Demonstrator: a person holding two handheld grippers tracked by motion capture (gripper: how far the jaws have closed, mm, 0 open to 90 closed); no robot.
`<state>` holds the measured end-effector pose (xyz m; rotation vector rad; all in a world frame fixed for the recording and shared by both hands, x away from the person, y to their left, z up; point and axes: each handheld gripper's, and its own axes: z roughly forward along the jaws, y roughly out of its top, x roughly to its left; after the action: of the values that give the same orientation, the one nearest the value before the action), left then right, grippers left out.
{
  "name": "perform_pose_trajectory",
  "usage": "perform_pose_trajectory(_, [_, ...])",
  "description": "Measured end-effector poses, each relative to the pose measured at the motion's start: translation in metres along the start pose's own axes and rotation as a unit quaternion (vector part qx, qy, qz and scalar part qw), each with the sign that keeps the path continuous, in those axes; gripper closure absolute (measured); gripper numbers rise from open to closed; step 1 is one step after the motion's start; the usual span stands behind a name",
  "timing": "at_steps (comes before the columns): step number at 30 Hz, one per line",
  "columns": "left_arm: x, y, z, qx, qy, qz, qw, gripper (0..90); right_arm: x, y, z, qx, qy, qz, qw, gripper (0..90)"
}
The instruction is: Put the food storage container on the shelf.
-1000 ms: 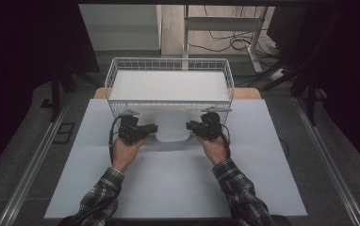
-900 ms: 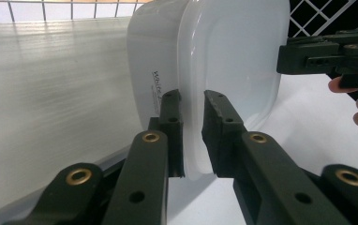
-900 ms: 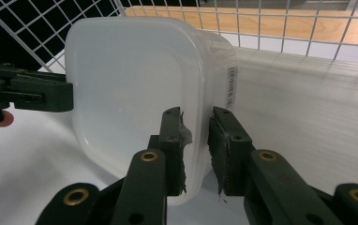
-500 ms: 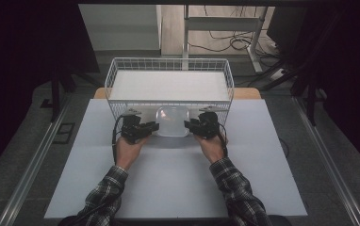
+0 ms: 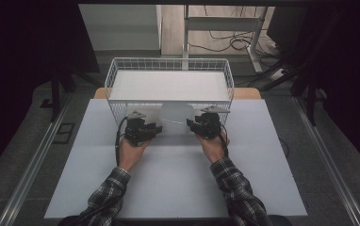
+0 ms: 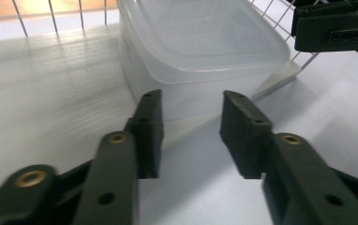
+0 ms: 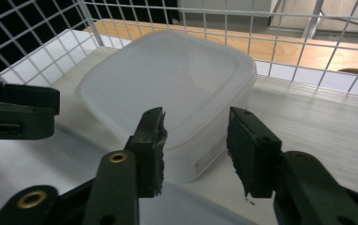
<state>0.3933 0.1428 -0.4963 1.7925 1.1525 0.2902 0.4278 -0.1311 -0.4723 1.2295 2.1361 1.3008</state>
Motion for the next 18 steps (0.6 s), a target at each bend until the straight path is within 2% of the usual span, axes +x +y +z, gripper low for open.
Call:
perform_pose_trajectory(2, [-0.001,-0.001,-0.003,-0.004,-0.003,0.003,1.0,50.2,0.001,-0.001,-0.006,-0.003,0.005,-0.005,1.0,61.2])
perform_pose_trajectory(4, [-0.007,-0.006,-0.013,-0.013,-0.011,0.018,0.9997,40.8,0.004,-0.004,-0.013,-0.004,0.01,-0.013,0.9999,67.0])
perform_pose_trajectory(5, [-0.007,-0.006,-0.013,-0.013,-0.011,0.018,0.9997,36.4,0.004,-0.004,-0.013,-0.004,0.01,-0.013,0.9999,67.0])
perform_pose_trajectory(6, [-0.01,-0.01,-0.017,-0.016,-0.016,0.026,0.9994,36.4,0.005,-0.005,-0.016,-0.003,0.014,-0.019,0.9997,70.7])
perform_pose_trajectory(7, [-0.013,-0.016,-0.022,-0.017,-0.027,0.032,0.999,27.3,0.009,-0.009,-0.022,0.001,0.02,-0.032,0.9993,81.1])
perform_pose_trajectory(9, [-0.015,-0.02,-0.026,-0.017,-0.031,0.039,0.9986,22.5,0.013,-0.014,-0.023,0.007,0.03,-0.043,0.9986,89.1])
perform_pose_trajectory(11, [-0.019,-0.035,-0.036,-0.015,-0.048,0.048,0.9976,18.7,0.017,-0.019,-0.021,0.018,0.036,-0.051,0.9979,89.4])
perform_pose_trajectory(12, [-0.021,-0.039,-0.039,-0.01,-0.049,0.044,0.9978,16.9,0.018,-0.022,-0.018,0.024,0.041,-0.052,0.9975,89.4])
perform_pose_trajectory(13, [-0.021,-0.039,-0.039,-0.01,-0.049,0.044,0.9978,13.0,0.019,-0.023,-0.015,0.029,0.045,-0.053,0.9972,89.4])
perform_pose_trajectory(14, [-0.025,-0.047,-0.045,-0.002,-0.049,0.054,0.9973,10.5,0.02,-0.025,-0.012,0.034,0.046,-0.053,0.997,89.4])
perform_pose_trajectory(17, [-0.032,-0.057,-0.056,0.006,-0.038,0.078,0.9962,6.7,0.022,-0.026,-0.002,0.041,0.046,-0.056,0.9966,89.4])
perform_pose_trajectory(18, [-0.032,-0.057,-0.056,0.006,-0.038,0.078,0.9962,6.8,0.021,-0.026,0.001,0.043,0.044,-0.057,0.9965,89.4])
